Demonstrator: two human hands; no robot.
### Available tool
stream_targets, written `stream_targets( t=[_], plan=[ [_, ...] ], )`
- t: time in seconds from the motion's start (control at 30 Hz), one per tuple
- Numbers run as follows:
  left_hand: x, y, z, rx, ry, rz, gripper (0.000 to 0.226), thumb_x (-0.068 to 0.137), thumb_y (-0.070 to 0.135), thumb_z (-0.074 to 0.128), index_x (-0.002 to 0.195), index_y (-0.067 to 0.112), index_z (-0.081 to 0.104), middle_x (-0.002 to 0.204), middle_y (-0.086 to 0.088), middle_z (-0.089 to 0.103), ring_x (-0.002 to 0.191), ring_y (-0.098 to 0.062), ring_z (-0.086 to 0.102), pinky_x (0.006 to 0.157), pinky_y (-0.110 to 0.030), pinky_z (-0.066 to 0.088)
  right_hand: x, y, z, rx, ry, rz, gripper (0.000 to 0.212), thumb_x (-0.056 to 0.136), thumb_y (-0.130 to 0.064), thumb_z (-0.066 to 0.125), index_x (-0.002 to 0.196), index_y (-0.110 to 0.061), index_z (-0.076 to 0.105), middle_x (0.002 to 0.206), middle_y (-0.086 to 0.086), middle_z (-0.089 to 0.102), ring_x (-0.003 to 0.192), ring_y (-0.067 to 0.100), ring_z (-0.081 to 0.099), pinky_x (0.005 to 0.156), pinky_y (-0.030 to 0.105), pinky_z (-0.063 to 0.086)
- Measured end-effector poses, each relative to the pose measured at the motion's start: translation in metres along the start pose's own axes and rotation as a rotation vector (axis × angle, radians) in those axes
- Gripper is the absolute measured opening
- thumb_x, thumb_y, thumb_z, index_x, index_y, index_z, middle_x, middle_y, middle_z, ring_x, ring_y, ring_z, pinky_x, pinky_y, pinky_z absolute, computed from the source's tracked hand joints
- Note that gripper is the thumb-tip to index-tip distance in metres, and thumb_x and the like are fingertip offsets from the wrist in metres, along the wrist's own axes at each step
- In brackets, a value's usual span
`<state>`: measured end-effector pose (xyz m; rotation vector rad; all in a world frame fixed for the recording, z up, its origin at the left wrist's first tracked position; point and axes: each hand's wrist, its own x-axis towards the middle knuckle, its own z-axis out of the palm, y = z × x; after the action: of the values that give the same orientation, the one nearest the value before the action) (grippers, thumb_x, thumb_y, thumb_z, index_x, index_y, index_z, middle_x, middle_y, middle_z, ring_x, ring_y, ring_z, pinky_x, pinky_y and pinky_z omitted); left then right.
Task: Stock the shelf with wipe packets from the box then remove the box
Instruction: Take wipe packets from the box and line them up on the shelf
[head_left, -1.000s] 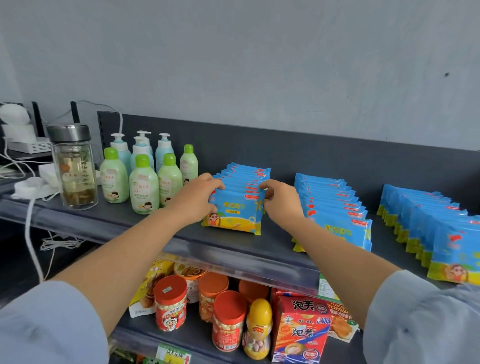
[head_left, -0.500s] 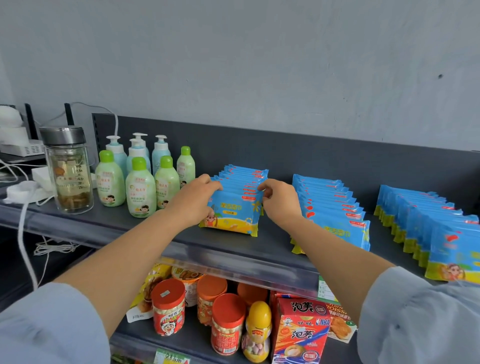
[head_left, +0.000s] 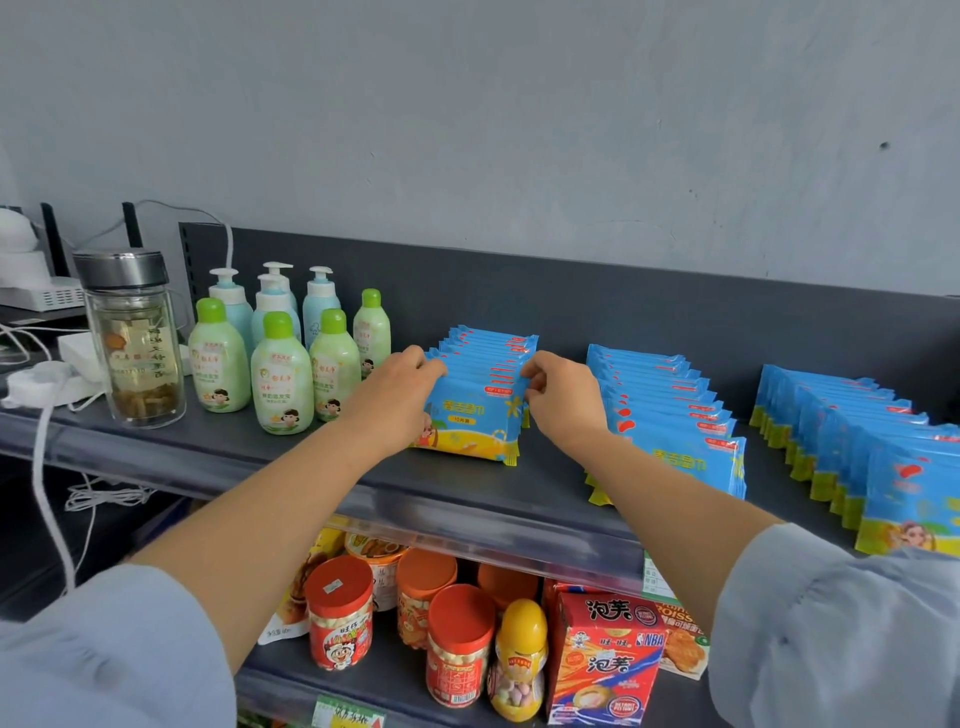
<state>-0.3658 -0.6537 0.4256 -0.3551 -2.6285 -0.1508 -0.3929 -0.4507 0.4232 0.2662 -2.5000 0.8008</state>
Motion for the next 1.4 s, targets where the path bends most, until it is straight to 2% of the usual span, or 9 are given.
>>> stream_targets(
  t=[0.2,0.37,0.6,0.83,0.93,1.07,1.27,1.4],
  plan=[
    [-0.004,0.001,0.002,0.072,-0.003,0.008,0.058,0.082,0.024,0.072,0.131,0.019,0.041,0.123,0.002,0.044,0.111,-0.017,0.046,0.079,-0.036,0.053,-0.003,0.000,-0.002,-0.037,0.000,-0.016,0.028,0.092,-0.005,0.054,0.118,-0.012,0.059,0.109,0.006,0.065,0.096,0.018,0.061,0.084,0.032,0.054],
    [-0.008,0.004,0.003,0.144,0.010,0.005,0.064,0.082,0.031,0.071,0.134,0.018,0.036,0.130,0.000,0.041,0.117,-0.019,0.044,0.078,-0.034,0.052,-0.010,-0.003,-0.001,-0.116,-0.009,-0.032,0.034,0.094,-0.006,0.052,0.127,-0.014,0.055,0.123,0.006,0.061,0.108,0.019,0.059,0.089,0.032,0.052],
    [-0.011,0.008,0.000,0.190,0.012,0.037,0.077,0.084,0.036,0.069,0.144,0.012,0.028,0.143,-0.005,0.035,0.132,-0.021,0.033,0.101,-0.034,0.041,-0.027,-0.010,-0.004,-0.224,-0.002,-0.069,0.037,0.092,-0.008,0.051,0.129,-0.013,0.052,0.120,0.005,0.055,0.105,0.022,0.055,0.083,0.035,0.050],
    [-0.016,0.035,-0.016,0.177,0.022,0.097,0.068,0.085,0.037,0.067,0.139,0.012,0.035,0.140,-0.004,0.040,0.131,-0.021,0.035,0.100,-0.034,0.041,-0.054,-0.013,-0.032,-0.436,-0.020,-0.119,0.041,0.090,-0.017,0.055,0.130,-0.010,0.049,0.131,0.007,0.049,0.122,0.025,0.041,0.098,0.034,0.039],
    [-0.023,0.057,-0.025,0.170,0.017,0.129,0.061,0.086,0.035,0.065,0.136,0.013,0.038,0.136,-0.003,0.044,0.128,-0.022,0.038,0.096,-0.034,0.040,-0.070,-0.008,-0.053,-0.519,-0.017,-0.115,0.044,0.090,-0.024,0.056,0.132,-0.012,0.047,0.132,0.007,0.048,0.125,0.027,0.039,0.100,0.035,0.035],
    [-0.033,0.102,-0.035,0.112,0.006,0.165,0.051,0.087,0.032,0.065,0.130,0.013,0.044,0.133,-0.003,0.047,0.126,-0.023,0.039,0.097,-0.037,0.040,-0.099,0.010,-0.090,-0.594,0.013,-0.068,0.041,0.088,-0.024,0.057,0.127,-0.013,0.050,0.127,0.006,0.051,0.120,0.026,0.042,0.095,0.033,0.036],
    [-0.063,0.202,-0.038,0.033,0.016,0.291,0.054,0.089,0.029,0.062,0.137,0.013,0.041,0.136,-0.004,0.046,0.127,-0.023,0.039,0.097,-0.038,0.042,-0.171,0.059,-0.163,-0.652,0.014,0.038,0.047,0.088,-0.026,0.058,0.133,-0.016,0.046,0.128,0.005,0.050,0.122,0.026,0.041,0.098,0.036,0.036],
    [-0.096,0.277,-0.027,-0.048,-0.023,0.341,0.053,0.085,0.031,0.067,0.130,0.012,0.046,0.132,-0.005,0.050,0.124,-0.025,0.043,0.097,-0.040,0.043,-0.236,0.101,-0.214,-0.709,-0.019,0.137,0.045,0.088,-0.028,0.058,0.130,-0.017,0.047,0.126,0.007,0.050,0.120,0.028,0.042,0.096,0.036,0.036]
  ],
)
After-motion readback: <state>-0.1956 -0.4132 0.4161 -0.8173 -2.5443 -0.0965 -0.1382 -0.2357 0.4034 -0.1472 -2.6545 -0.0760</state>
